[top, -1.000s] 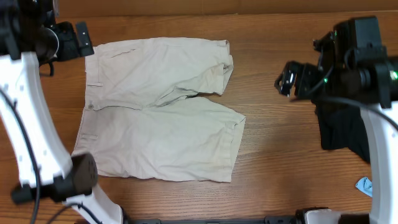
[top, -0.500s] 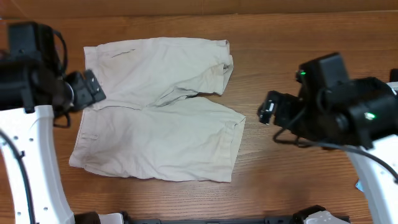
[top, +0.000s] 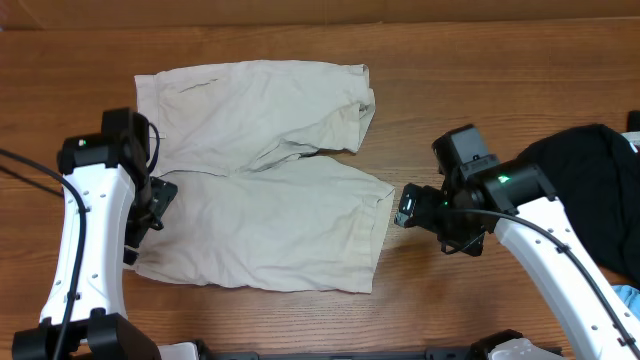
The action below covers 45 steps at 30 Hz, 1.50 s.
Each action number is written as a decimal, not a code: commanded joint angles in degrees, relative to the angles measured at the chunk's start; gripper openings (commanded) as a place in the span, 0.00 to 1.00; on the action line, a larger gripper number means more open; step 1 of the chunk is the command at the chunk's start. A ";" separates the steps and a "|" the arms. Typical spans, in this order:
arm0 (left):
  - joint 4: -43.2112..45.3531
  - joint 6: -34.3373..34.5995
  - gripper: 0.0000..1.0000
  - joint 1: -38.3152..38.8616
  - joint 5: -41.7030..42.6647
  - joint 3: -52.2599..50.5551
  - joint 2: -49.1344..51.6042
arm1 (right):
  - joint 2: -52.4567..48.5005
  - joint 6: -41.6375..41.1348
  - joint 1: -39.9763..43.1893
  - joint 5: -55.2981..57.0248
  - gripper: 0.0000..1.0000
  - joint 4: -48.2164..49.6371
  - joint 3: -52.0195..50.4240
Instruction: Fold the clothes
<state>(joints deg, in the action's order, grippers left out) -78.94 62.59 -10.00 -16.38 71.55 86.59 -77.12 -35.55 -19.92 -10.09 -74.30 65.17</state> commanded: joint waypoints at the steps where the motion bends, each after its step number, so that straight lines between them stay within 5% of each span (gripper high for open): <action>1: 4.81 2.78 1.00 -3.61 -2.03 -5.18 -0.66 | 0.50 0.11 -0.33 -0.09 1.00 1.44 -2.19; 7: 15.61 -6.82 1.00 -10.60 2.43 -12.96 -0.57 | 0.50 1.27 -0.61 -0.09 1.00 3.02 -3.08; 11: 25.33 -10.29 0.78 -13.40 2.75 -18.43 -0.55 | 0.50 0.83 -3.26 -0.09 1.00 5.84 -4.04; 28: 45.00 -6.62 0.36 -13.64 2.82 -33.64 -0.35 | -5.16 -12.55 -16.15 5.14 0.94 12.74 -5.33; 34: 49.16 -6.49 0.04 -13.64 2.93 -37.68 -0.35 | -12.15 -13.16 -20.00 5.16 0.93 14.62 -5.33; 39: 49.16 -6.21 0.04 -13.60 2.95 -37.77 -0.35 | -15.91 -12.94 -22.88 5.14 0.93 14.95 -5.33; 45: 48.02 -6.21 0.04 -13.62 3.15 -37.77 -0.35 | -16.55 -14.58 -27.39 6.19 0.80 15.23 -5.33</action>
<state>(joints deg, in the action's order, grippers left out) -30.20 55.53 -23.35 -15.29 36.34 84.38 -93.49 -48.47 -44.73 -5.48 -59.44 60.18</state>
